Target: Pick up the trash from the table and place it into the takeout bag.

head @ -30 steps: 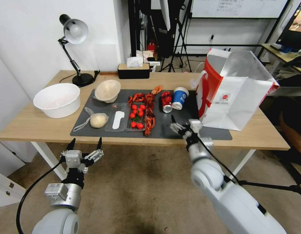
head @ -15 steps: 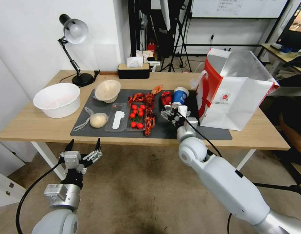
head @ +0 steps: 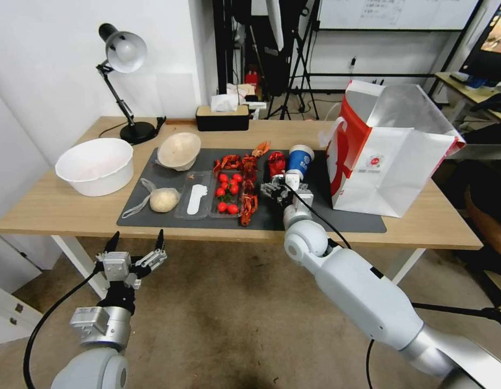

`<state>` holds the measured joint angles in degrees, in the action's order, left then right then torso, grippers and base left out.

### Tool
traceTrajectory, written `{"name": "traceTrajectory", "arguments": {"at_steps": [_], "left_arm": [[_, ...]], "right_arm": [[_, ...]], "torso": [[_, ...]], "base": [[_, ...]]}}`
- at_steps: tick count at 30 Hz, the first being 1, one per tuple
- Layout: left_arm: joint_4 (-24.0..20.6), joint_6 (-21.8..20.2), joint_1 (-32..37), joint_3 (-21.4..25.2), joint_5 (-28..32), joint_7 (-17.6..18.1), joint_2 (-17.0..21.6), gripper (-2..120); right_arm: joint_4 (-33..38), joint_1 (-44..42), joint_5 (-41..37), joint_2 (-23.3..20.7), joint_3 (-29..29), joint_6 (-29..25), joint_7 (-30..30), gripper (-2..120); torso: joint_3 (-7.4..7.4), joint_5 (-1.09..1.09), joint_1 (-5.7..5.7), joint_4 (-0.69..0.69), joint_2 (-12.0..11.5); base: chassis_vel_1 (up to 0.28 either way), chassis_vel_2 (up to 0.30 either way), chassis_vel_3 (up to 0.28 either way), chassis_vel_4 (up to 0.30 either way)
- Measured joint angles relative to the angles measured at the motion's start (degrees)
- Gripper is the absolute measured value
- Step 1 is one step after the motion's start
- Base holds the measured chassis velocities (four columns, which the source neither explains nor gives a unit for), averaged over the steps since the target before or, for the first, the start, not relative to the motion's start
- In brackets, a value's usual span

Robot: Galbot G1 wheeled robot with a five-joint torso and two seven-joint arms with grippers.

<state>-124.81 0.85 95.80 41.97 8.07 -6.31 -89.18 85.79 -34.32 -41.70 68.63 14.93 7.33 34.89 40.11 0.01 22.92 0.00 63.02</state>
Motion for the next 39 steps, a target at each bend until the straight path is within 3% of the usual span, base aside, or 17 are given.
{"name": "traceTrajectory", "arguments": {"at_steps": [16, 23, 31, 34, 39], "left_arm": [[0.1, 0.5, 0.3, 0.1, 0.0, 0.1, -0.1, 100], [0.1, 0.5, 0.3, 0.0, 0.0, 0.1, -0.1, 100], [0.1, 0.5, 0.2, 0.0, 0.0, 0.1, -0.1, 100], [0.1, 0.6, 0.1, -0.1, -0.1, 0.1, -0.1, 100], [0.3, 0.5, 0.0, -0.3, -0.1, 0.1, -0.2, 100]], "right_arm": [[-0.9, 0.2, 0.0, 0.8, 0.4, 1.0, 1.0, 53], [0.4, -0.3, 0.1, 0.4, 0.1, 1.0, 1.0, 52], [8.7, -1.5, 0.3, -1.5, -2.1, -1.7, -2.2, 52], [14.1, -1.4, -1.0, -3.6, -5.9, -5.3, -7.5, 52], [18.8, 0.1, -3.7, -5.3, -11.0, -5.8, -9.6, 52]], "torso": [[0.00, 0.00, 0.00, 0.00, 0.0], [0.00, -0.01, 0.00, 0.00, 0.0], [0.00, -0.01, 0.00, -0.01, 0.0], [0.00, -0.02, 0.00, 0.00, 0.0], [0.00, 0.00, 0.00, -0.01, 0.0]], "base": [[0.000, 0.000, 0.000, 0.000], [0.000, 0.000, 0.000, 0.000], [0.000, 0.000, 0.000, 0.000], [0.000, 0.000, 0.000, 0.000], [0.000, 0.000, 0.000, 0.000]]}}
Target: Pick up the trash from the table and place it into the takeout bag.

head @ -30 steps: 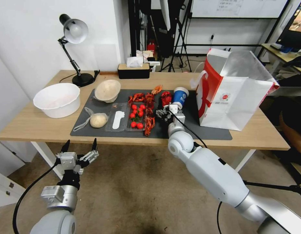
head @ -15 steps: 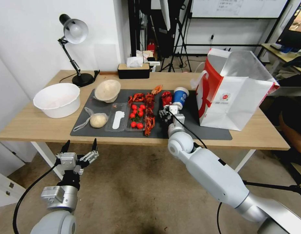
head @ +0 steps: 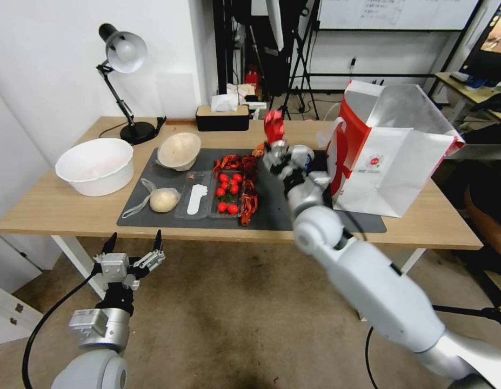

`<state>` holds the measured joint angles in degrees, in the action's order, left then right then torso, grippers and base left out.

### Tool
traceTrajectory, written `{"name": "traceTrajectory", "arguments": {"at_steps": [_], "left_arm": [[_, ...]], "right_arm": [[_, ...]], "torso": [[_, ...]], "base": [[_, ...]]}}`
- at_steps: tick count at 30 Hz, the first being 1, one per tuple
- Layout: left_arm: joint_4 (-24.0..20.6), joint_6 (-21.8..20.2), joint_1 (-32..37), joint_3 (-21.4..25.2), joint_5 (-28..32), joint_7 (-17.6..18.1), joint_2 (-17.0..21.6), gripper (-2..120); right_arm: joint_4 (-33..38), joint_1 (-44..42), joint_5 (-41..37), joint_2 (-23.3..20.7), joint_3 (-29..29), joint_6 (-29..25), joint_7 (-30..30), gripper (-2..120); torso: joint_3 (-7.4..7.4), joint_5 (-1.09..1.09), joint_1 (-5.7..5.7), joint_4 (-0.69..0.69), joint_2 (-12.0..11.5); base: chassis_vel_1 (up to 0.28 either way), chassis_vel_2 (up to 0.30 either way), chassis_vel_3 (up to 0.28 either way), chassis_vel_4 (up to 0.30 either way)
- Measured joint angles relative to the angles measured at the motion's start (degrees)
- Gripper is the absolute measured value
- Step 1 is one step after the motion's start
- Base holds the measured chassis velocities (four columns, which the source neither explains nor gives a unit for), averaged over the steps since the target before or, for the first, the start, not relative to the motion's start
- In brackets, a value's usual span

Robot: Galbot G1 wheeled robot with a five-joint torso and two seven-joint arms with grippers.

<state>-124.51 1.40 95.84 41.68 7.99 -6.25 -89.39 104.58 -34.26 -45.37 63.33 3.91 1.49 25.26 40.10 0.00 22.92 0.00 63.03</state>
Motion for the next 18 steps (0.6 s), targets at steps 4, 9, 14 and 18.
{"name": "traceTrajectory", "arguments": {"at_steps": [4, 9, 14, 18], "left_arm": [[0.0, 0.0, 0.0, -0.1, 0.0, 0.0, 0.0, 100], [0.0, 0.2, 0.2, -0.2, 0.0, -0.1, 0.0, 100], [0.0, 0.4, 0.2, -0.7, -0.3, -0.2, -0.1, 100], [0.0, 0.4, 0.4, -1.1, -0.9, -0.3, -0.4, 100]], "right_arm": [[3.3, 1.3, -2.1, -2.3, -5.7, 1.3, -0.1, 52], [5.8, 2.4, -3.2, -8.7, -16.4, 9.4, 5.4, 52], [6.3, 1.4, -6.8, -12.8, -19.8, 15.8, 12.4, 52], [6.5, 0.5, -8.0, -13.1, -20.1, 20.1, 16.2, 52]], "torso": [[0.00, -0.02, 0.00, 0.00, 0.0], [0.00, -0.03, 0.00, 0.04, 0.0], [0.00, -0.01, 0.00, 0.02, 0.0], [0.00, -0.02, 0.00, 0.00, 0.0]], "base": [[0.000, 0.000, 0.000, 0.000], [0.000, 0.000, 0.000, 0.000], [0.000, 0.000, 0.000, 0.000], [0.000, 0.000, 0.000, 0.000]]}}
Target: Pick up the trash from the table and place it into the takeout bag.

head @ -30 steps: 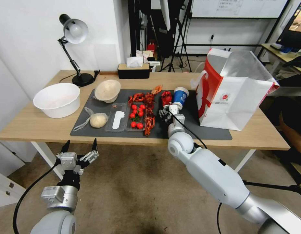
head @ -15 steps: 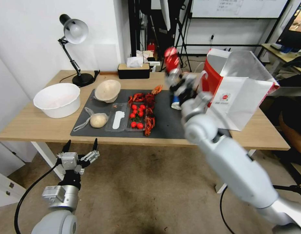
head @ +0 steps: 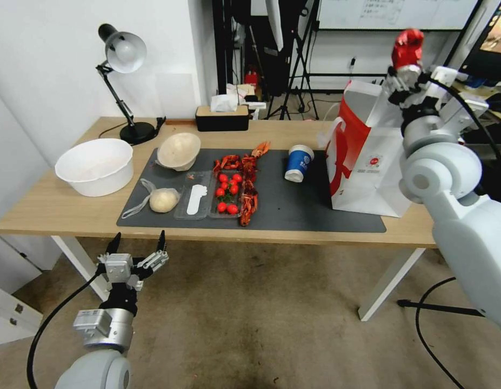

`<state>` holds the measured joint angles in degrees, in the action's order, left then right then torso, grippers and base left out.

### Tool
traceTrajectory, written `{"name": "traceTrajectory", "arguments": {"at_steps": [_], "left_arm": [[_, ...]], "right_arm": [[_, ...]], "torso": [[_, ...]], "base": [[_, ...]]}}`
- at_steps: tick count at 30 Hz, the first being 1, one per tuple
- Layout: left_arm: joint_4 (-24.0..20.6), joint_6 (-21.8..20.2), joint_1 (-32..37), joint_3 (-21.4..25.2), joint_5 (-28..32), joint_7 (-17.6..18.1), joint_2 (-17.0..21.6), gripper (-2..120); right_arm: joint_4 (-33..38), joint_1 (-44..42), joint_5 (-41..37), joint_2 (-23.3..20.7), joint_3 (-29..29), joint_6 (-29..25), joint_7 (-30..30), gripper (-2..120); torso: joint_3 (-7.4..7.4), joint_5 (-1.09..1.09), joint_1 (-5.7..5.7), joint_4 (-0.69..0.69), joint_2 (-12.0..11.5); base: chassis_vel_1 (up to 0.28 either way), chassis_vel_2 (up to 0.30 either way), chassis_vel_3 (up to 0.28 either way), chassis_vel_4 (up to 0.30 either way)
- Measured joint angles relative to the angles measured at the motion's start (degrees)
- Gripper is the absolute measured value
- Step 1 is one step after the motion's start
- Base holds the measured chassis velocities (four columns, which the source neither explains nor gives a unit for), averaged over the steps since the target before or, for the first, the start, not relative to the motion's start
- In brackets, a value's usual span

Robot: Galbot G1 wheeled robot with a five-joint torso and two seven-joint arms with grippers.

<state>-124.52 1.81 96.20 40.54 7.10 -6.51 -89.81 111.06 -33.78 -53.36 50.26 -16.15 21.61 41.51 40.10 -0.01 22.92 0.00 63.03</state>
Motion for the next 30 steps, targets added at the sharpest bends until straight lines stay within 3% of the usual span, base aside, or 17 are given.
{"name": "traceTrajectory", "arguments": {"at_steps": [7, 17, 20, 24, 26, 28, 30], "left_arm": [[-0.1, 0.7, 0.5, 0.2, -0.2, -0.1, -0.1, 100], [-0.4, 1.1, 1.0, 0.5, -0.2, 0.0, 0.0, 100], [-0.5, 1.1, 0.8, 0.5, -0.2, 0.0, 0.1, 100], [-0.6, 1.1, 0.7, 0.5, -0.2, 0.0, 0.1, 100], [-0.6, 1.0, 0.5, 0.4, -0.1, 0.0, 0.2, 100], [-0.6, 1.0, 0.5, 0.4, -0.1, 0.0, 0.3, 100], [-0.7, 1.0, 0.6, 0.4, 0.0, 0.0, 0.3, 100]], "right_arm": [[0.4, -0.6, -0.7, 1.1, 0.0, 3.5, 2.7, 52], [0.9, -0.4, -0.8, 1.8, 0.1, 4.4, 3.6, 84], [2.3, -0.4, -3.0, 1.3, -0.5, -2.3, -1.1, 97], [3.7, -0.7, -4.2, 0.7, -0.8, -6.3, -4.7, 100], [7.8, -4.3, -4.7, -0.7, -1.5, -12.3, -12.4, 100], [8.2, -4.9, -4.7, -0.9, -1.6, -12.8, -13.1, 100], [11.3, -10.7, -3.5, -2.0, -2.2, -17.5, -20.4, 100]], "torso": [[0.00, 0.01, 0.00, 0.00, 0.0], [0.00, 0.02, 0.00, 0.00, 0.0], [0.00, 0.01, 0.00, 0.01, 0.0], [0.00, 0.04, 0.00, 0.00, 0.0], [0.00, 0.02, -0.02, 0.00, 0.0], [0.00, 0.02, -0.02, 0.00, 0.0], [0.00, 0.01, -0.02, 0.01, 0.0]], "base": [[0.000, 0.000, 0.000, 0.000], [0.000, 0.000, 0.000, 0.000], [0.000, 0.000, 0.000, 0.000], [0.000, 0.000, 0.000, 0.000], [0.000, 0.000, 0.000, 0.000], [0.000, 0.000, 0.000, 0.000], [0.000, 0.000, 0.000, 0.000]]}}
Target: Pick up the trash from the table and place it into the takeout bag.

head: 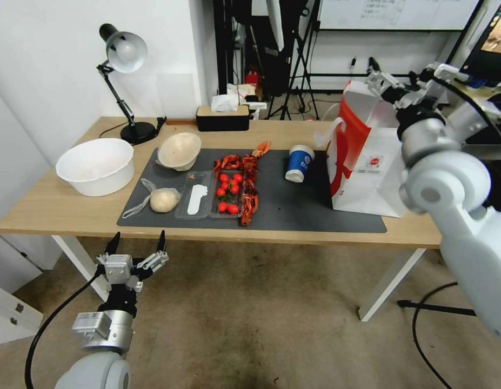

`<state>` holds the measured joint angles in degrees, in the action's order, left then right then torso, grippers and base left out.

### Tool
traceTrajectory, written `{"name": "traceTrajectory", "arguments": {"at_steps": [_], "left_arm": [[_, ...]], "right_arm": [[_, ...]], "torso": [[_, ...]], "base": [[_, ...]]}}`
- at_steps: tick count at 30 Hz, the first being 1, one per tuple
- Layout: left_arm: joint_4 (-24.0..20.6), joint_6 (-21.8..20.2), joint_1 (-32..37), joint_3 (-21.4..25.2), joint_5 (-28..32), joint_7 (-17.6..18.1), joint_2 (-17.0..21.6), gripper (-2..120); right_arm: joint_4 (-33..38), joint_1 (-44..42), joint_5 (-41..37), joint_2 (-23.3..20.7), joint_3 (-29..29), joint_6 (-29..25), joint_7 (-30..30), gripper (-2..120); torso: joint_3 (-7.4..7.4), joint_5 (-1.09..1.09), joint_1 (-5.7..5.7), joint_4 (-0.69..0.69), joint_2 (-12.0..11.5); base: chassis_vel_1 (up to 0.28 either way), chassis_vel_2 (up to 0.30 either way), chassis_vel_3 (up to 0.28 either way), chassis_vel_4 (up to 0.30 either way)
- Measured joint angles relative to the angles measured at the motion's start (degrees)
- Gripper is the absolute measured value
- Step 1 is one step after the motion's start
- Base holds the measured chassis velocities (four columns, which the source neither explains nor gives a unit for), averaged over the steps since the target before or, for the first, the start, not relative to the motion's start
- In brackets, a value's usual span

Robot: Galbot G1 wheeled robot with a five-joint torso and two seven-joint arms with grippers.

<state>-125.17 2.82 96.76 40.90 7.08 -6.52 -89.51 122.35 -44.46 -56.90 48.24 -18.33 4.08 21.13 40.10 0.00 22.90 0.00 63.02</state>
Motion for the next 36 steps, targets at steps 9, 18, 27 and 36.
{"name": "traceTrajectory", "arguments": {"at_steps": [9, 18, 27, 36], "left_arm": [[-0.7, -0.1, 0.0, 0.3, 1.3, 0.1, 0.8, 100], [-0.8, -0.1, 0.0, 0.5, 2.0, 0.3, 1.5, 100], [-0.4, -0.2, -0.2, 0.4, 2.1, 0.3, 1.7, 100], [-0.2, -0.2, -0.1, 0.6, 2.2, 0.3, 1.9, 100]], "right_arm": [[5.3, -16.9, 10.4, -1.0, -0.6, -9.5, -13.6, 100], [6.9, -29.8, 23.5, 1.3, -2.3, -13.4, -16.4, 100], [6.5, -45.5, 34.7, 7.3, -1.2, -16.9, -12.9, 100], [0.6, -50.4, 44.0, 11.0, 0.6, -20.5, -5.8, 100]], "torso": [[0.00, 0.00, 0.00, -0.01, 0.0], [0.00, 0.01, 0.00, 0.00, 0.0], [-0.01, 0.02, 0.01, 0.00, 0.0], [0.00, 0.00, 0.02, -0.01, 0.0]], "base": [[0.000, 0.000, 0.000, 0.000], [0.000, 0.000, 0.000, 0.000], [0.000, 0.000, 0.000, 0.000], [0.000, 0.000, 0.000, 0.000]]}}
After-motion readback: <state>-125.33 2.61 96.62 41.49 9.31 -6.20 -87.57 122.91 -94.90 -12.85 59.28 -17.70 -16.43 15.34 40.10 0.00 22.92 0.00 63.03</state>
